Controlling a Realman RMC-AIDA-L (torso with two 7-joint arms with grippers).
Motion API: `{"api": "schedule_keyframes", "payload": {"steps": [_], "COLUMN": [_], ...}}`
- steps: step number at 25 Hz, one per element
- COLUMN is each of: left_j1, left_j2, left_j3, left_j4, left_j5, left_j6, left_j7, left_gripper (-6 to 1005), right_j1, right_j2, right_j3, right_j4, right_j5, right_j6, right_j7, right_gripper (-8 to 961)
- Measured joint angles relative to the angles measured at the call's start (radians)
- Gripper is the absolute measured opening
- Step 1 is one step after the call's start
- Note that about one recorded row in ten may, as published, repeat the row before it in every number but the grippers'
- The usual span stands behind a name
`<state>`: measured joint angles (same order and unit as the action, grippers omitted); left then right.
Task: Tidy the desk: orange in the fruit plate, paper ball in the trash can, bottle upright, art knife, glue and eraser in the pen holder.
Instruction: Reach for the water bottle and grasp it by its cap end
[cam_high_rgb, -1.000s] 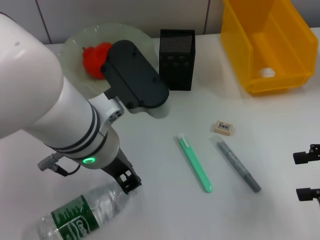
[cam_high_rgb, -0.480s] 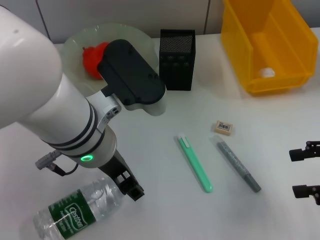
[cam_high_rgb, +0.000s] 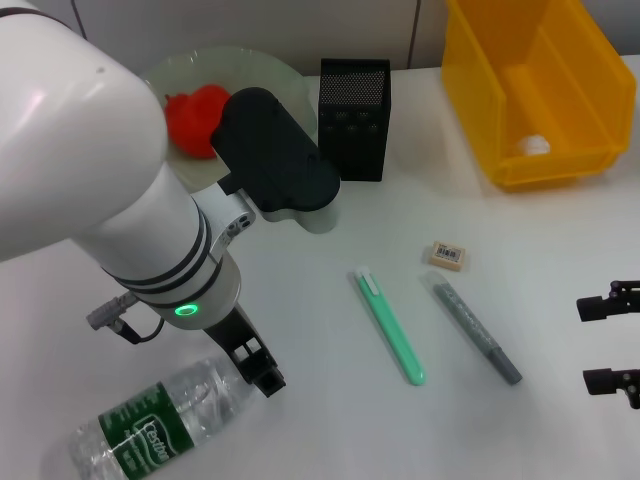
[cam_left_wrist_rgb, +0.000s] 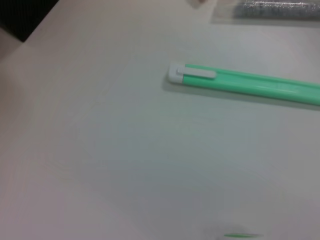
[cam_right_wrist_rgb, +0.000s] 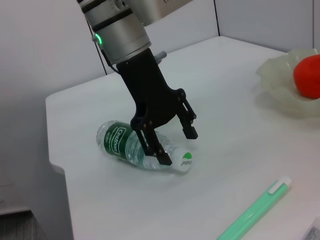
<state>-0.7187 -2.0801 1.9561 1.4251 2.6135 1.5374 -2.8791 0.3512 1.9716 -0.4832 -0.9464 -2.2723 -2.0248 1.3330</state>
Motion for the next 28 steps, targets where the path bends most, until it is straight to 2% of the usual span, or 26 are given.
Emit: {"api": "schedule_keyframes", "payload": {"steps": [5, 8, 24, 28], "left_j1": [-0.009, -0.027, -0.037, -0.039], "left_j2": [0.0, 0.0, 0.0, 0.0], "left_j3": [0.0, 0.003, 0.004, 0.011], "left_j4": [-0.014, -0.066, -0.087, -0.093], "left_j5": [0.0, -0.012, -0.021, -0.024], "left_j6": [-0.005, -0.009, -0.019, -0.017], "left_j7": [0.0, 0.001, 0.003, 0.007], "left_gripper": [779, 778, 768, 697], "right_j1": [0.002, 0.003, 0.003, 0.003], "right_j2": [0.002, 0.003, 0.005, 0.006], "right_j3": [0.0, 0.0, 0.0, 0.0], "right_j4": [0.0, 0.0, 0.002, 0.002], "right_j5": [0.0, 0.0, 0.001, 0.001], "right_j6": [0.0, 0.0, 0.0, 0.001], "right_j7": [0.0, 0.0, 0.0, 0.0], "right_gripper": [823, 822, 820, 820]}}
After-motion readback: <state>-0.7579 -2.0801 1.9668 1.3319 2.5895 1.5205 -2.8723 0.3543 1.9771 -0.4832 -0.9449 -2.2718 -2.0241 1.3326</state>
